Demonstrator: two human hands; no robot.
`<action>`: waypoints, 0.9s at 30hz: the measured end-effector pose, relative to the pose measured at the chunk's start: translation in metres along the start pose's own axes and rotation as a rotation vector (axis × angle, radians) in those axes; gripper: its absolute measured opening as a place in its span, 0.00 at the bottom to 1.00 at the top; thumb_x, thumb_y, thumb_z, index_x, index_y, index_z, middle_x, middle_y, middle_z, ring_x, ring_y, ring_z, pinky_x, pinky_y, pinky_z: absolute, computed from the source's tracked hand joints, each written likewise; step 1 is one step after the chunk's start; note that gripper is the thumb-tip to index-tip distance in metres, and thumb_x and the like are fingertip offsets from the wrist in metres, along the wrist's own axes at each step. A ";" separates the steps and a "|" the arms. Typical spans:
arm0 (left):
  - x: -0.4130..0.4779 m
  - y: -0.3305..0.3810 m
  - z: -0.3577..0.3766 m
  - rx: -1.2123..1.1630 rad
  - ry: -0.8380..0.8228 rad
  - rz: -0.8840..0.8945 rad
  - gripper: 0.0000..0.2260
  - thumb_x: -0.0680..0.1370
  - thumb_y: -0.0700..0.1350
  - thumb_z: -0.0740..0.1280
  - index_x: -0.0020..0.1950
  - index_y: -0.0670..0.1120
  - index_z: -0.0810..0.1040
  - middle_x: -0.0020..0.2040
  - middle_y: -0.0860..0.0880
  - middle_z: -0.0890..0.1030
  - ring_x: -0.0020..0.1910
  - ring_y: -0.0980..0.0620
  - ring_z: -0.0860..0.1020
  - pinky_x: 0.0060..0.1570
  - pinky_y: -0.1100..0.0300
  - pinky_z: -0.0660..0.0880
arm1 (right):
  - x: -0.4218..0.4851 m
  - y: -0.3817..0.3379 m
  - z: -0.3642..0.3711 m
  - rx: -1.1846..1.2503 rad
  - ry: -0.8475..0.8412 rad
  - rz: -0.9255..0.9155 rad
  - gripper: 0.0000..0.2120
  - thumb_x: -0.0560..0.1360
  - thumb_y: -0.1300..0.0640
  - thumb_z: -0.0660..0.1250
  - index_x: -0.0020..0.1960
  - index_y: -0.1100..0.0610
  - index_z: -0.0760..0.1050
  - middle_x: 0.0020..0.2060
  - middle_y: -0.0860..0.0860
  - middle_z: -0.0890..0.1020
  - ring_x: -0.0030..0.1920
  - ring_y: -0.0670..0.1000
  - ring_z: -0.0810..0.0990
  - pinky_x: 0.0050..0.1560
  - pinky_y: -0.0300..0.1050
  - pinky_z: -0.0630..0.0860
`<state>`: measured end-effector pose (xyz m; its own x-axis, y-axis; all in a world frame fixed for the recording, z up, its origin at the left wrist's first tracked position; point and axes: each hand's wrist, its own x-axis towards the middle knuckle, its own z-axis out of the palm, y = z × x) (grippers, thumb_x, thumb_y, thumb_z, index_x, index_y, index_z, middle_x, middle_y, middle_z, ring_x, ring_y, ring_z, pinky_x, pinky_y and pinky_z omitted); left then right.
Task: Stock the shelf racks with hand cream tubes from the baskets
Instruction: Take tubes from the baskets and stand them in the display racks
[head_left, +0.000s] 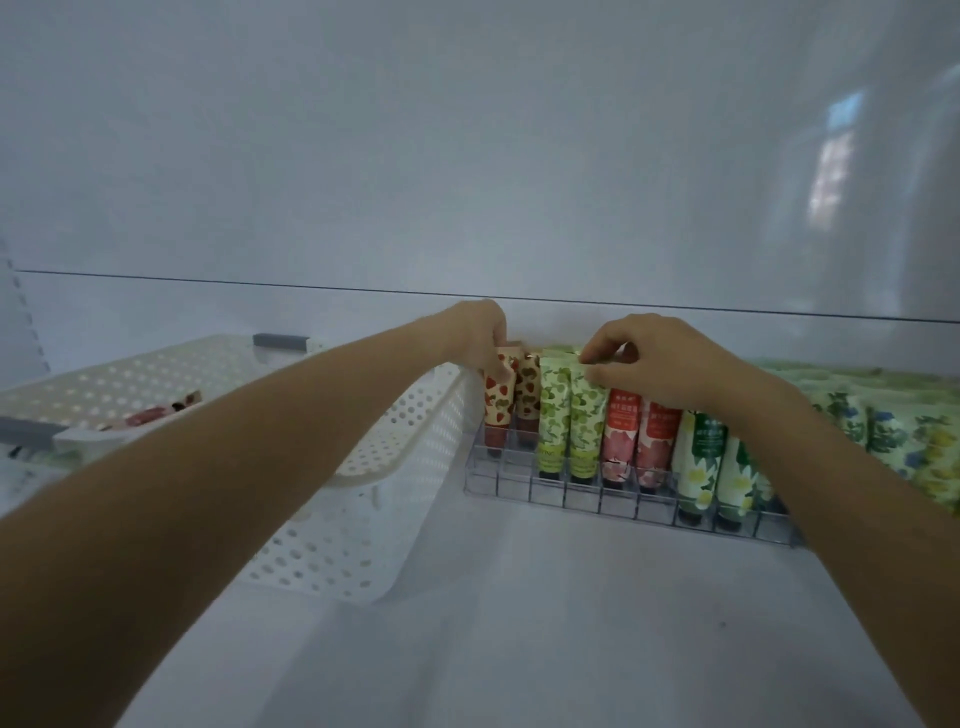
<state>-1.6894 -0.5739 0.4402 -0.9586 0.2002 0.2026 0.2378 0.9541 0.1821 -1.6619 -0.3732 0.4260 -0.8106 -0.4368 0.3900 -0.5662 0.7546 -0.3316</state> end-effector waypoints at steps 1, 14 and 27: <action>-0.001 0.001 0.003 0.035 -0.012 0.009 0.12 0.72 0.44 0.72 0.44 0.43 0.70 0.44 0.45 0.69 0.40 0.49 0.68 0.31 0.64 0.59 | 0.000 0.000 0.000 0.000 -0.003 0.003 0.04 0.74 0.53 0.67 0.49 0.49 0.76 0.47 0.47 0.77 0.45 0.45 0.74 0.40 0.37 0.67; -0.020 -0.052 -0.062 0.021 0.170 0.059 0.10 0.75 0.49 0.67 0.53 0.44 0.76 0.51 0.48 0.77 0.47 0.51 0.73 0.48 0.59 0.69 | 0.007 -0.026 -0.003 -0.042 0.167 -0.088 0.03 0.76 0.53 0.64 0.47 0.46 0.75 0.45 0.44 0.76 0.43 0.40 0.73 0.41 0.33 0.67; -0.068 -0.241 -0.095 0.144 0.107 0.030 0.03 0.76 0.50 0.66 0.47 0.53 0.74 0.45 0.56 0.76 0.43 0.56 0.73 0.42 0.62 0.66 | 0.118 -0.191 0.098 -0.125 -0.273 -0.311 0.08 0.77 0.52 0.62 0.53 0.50 0.77 0.48 0.43 0.78 0.48 0.43 0.76 0.47 0.32 0.70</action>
<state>-1.6666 -0.8382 0.4739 -0.9274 0.2116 0.3085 0.2340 0.9716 0.0368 -1.6642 -0.6172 0.4517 -0.6236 -0.7536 0.2080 -0.7810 0.6127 -0.1215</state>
